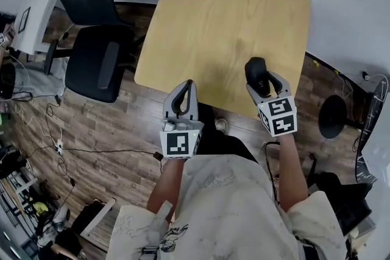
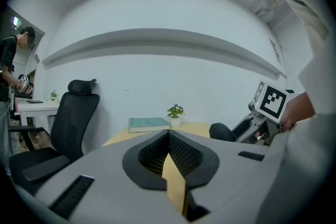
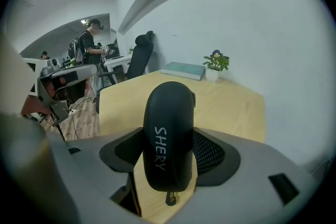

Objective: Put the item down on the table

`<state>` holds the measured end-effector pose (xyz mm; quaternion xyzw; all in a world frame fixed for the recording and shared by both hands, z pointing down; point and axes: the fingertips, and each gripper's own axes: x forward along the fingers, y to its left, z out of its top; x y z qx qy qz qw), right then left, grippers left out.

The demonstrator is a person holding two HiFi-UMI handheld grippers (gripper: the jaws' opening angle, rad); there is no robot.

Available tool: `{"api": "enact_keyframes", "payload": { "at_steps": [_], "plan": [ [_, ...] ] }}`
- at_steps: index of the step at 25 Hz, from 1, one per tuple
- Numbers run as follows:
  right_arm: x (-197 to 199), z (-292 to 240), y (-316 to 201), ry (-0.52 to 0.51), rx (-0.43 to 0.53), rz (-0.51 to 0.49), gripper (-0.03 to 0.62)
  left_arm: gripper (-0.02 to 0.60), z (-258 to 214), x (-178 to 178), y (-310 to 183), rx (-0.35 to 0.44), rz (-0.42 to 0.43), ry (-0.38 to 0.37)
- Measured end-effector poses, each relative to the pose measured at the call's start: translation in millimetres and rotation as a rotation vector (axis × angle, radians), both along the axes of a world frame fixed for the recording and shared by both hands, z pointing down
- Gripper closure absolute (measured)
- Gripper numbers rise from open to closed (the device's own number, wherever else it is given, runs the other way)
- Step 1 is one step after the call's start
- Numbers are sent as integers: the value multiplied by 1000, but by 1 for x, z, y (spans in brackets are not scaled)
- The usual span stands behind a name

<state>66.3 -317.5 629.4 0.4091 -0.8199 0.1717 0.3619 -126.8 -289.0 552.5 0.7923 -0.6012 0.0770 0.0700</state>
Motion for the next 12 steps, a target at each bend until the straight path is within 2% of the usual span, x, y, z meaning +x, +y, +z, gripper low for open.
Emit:
{"api": "enact_keyframes", "payload": {
  "at_steps": [5,9,12],
  "plan": [
    [-11,15,-2,79,-63,-65,292,575,7,-2,-3,-24,-6,17],
    [-20,30,5,158,-124,-137,293,575,6,-3,-8,14,-10,32],
    [-24,40,10,237,-152,-200,295,575,9,-5,-9,-9,-9,31]
  ]
}}
